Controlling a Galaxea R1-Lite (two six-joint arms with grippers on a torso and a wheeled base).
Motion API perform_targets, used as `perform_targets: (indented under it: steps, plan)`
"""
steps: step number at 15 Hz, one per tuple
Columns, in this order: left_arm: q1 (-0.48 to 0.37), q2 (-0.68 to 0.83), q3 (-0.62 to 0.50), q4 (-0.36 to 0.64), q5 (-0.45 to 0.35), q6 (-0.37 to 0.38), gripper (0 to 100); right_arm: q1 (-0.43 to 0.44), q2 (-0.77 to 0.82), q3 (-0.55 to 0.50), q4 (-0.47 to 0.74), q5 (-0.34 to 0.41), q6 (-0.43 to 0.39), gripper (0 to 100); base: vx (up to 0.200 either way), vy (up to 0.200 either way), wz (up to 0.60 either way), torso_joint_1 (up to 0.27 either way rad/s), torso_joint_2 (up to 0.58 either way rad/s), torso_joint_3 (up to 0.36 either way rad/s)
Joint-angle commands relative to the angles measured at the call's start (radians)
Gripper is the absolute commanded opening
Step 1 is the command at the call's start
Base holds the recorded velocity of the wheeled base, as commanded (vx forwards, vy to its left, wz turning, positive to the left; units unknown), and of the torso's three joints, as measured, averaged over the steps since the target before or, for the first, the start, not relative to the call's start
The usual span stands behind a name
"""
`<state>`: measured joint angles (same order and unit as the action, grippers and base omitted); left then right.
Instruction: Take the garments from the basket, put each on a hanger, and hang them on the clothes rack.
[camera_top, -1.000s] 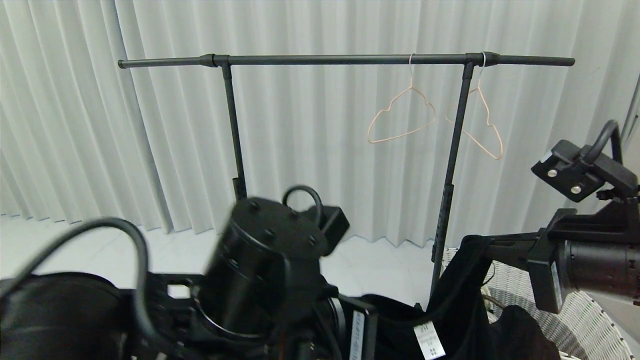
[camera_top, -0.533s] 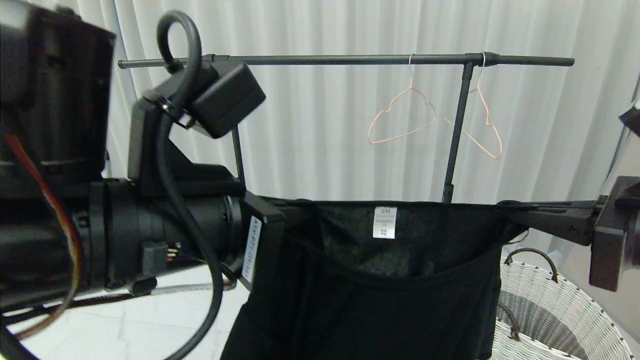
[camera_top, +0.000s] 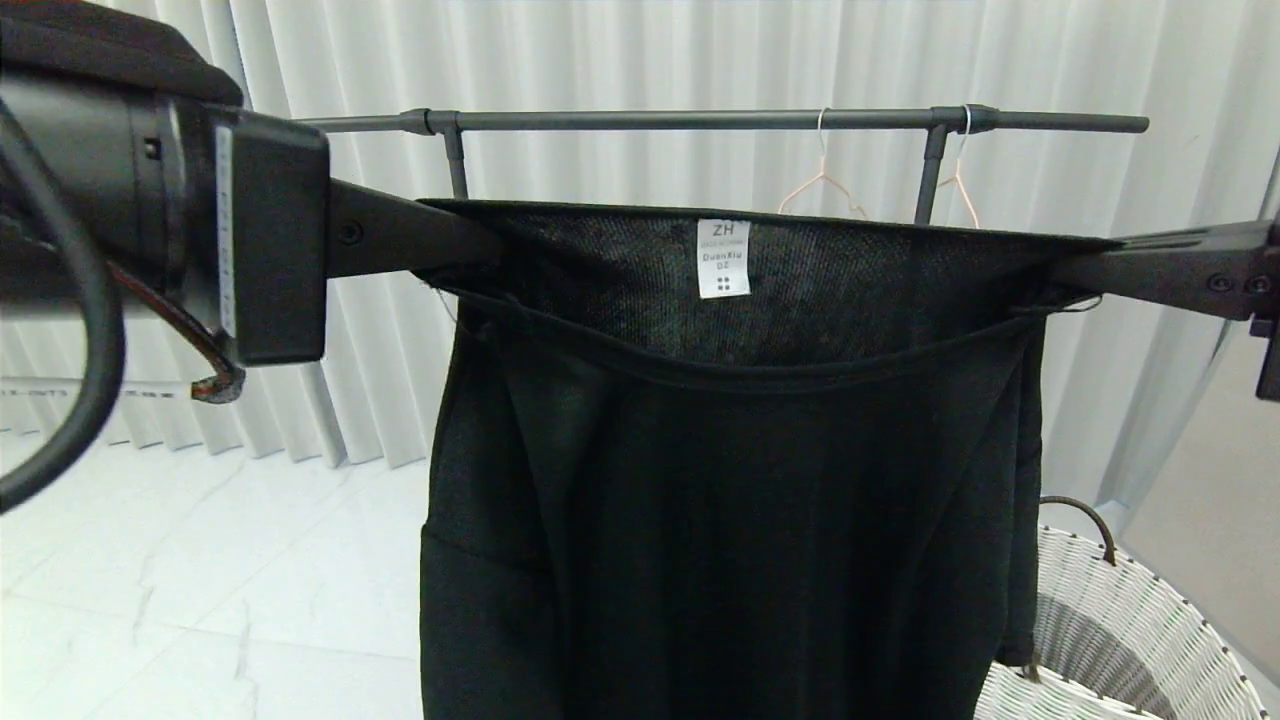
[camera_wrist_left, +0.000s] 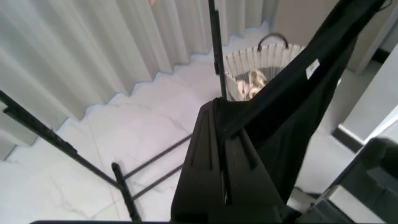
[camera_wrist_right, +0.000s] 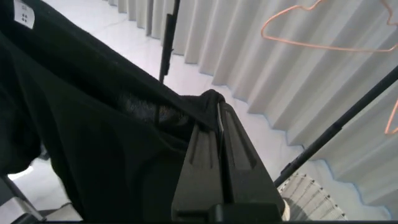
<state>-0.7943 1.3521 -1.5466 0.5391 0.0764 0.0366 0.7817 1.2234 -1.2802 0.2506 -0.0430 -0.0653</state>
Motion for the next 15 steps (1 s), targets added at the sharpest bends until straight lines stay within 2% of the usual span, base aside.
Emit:
perform_targets:
  steps: [1,3,6,8,11,12,14,15]
  plan:
    - [-0.006,-0.013,-0.007,0.001,0.0,0.0,0,0.001,0.013,-0.013,0.002,-0.003,-0.001,0,0.0,0.0,0.0,0.0,0.0,0.0]
    - [-0.011,-0.013,0.006,-0.001,-0.001,0.002,0,0.001,0.002,-0.007,0.025,-0.017,0.001,0,0.0,0.0,0.0,0.0,0.0,0.0]
    - [-0.011,-0.008,0.039,-0.031,-0.017,0.057,0,0.001,-0.061,-0.034,0.19,-0.032,0.009,0,0.0,0.0,0.0,0.0,0.0,0.0]
    - [-0.011,0.027,0.08,-0.133,-0.092,0.062,0,0.024,-0.117,-0.033,0.295,-0.02,0.05,0,0.0,0.0,0.0,0.0,0.0,0.0]
    - [-0.011,0.108,0.112,-0.321,-0.178,0.065,0,0.203,-0.147,-0.027,0.335,-0.002,0.16,0,0.0,0.0,0.0,0.0,0.0,0.0]
    - [-0.011,0.136,0.106,-0.367,-0.182,0.065,0,0.274,-0.147,-0.025,0.346,-0.002,0.19,0,0.0,0.0,0.0,0.0,0.0,0.0]
    - [-0.011,0.16,0.102,-0.4,-0.184,0.066,0,0.403,-0.13,-0.03,0.341,-0.003,0.257,0,0.0,0.0,0.0,0.0,0.0,0.0]
    - [-0.011,0.162,0.102,-0.4,-0.185,0.065,0,0.432,-0.12,-0.03,0.334,-0.003,0.268,0,0.0,0.0,0.0,0.0,0.0,0.0]
